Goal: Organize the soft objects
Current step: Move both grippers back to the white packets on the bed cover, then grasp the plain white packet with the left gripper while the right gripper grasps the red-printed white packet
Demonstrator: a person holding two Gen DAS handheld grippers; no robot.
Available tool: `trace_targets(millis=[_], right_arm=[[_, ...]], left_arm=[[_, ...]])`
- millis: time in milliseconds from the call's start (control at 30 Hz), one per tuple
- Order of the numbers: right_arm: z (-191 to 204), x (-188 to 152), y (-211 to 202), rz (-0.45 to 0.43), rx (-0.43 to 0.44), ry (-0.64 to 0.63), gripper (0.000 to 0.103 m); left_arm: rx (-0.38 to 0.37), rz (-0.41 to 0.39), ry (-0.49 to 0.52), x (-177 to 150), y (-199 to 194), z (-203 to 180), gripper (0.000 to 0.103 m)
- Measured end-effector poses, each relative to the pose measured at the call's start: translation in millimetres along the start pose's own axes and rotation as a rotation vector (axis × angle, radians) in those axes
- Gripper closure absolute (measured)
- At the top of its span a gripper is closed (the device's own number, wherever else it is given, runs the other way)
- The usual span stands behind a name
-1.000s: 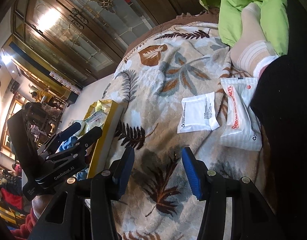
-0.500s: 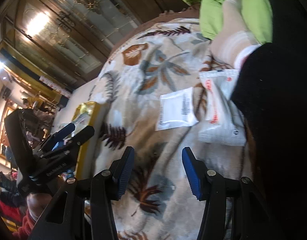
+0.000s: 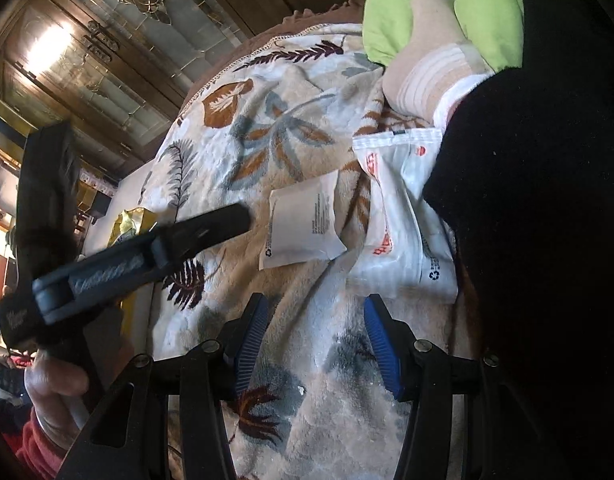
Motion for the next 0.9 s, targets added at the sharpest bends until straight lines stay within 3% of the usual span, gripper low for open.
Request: trace_targets(millis=[167, 300, 367, 467, 500, 567, 633, 900], right_arm=[[-11.0, 3.0, 2.0, 0.005, 0.001, 0.031, 0.051], [-13.4, 7.5, 3.4, 0.008, 0.005, 0.029, 0.051], [-12.7, 9.0, 5.0, 0.011, 0.002, 0.019, 0.051], [-11.6, 11.0, 7.2, 0.012, -0.001, 0.007, 0.051], [-11.7, 12.2, 7.8, 0.012, -0.005, 0.004, 0.051], [-12.8, 17.3, 8.7, 0.004, -0.024, -0.006, 0.051], [-14.8, 27.4, 13.0, -0.005, -0.044, -0.008, 0.051], [-32.3, 55.2, 44.4, 0.023, -0.105, 0.077, 0.055]], left_arm=[[-0.010, 0.066, 0.027, 5.9, 27.6, -28.0, 0.017], [0.053, 0.141, 0.037, -2.0, 54.8, -27.5, 0.017], [0.078, 0.123, 0.051, -1.5, 56.7, -28.1, 0.018], [0.136, 0.115, 0.064, 0.2, 52.8, -22.6, 0.045], [0.127, 0.116, 0.063, 0.6, 51.9, -20.9, 0.058], [0.105, 0.118, 0.040, 2.5, 48.2, -11.1, 0.073], [0.065, 0.132, 0.014, 2.1, 45.0, -3.8, 0.076], [0.054, 0.133, -0.003, -0.9, 44.0, 2.8, 0.077]])
Point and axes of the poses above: each gripper's, at about its wrist camera, not at the fingertips, and y roughly the way its jaws point, z to its left, x to its top, the point moved 9 cm from there along y, roughly the way its jaws point, and after that the axes turned 8 degrees about x, right-handed, at the moved point
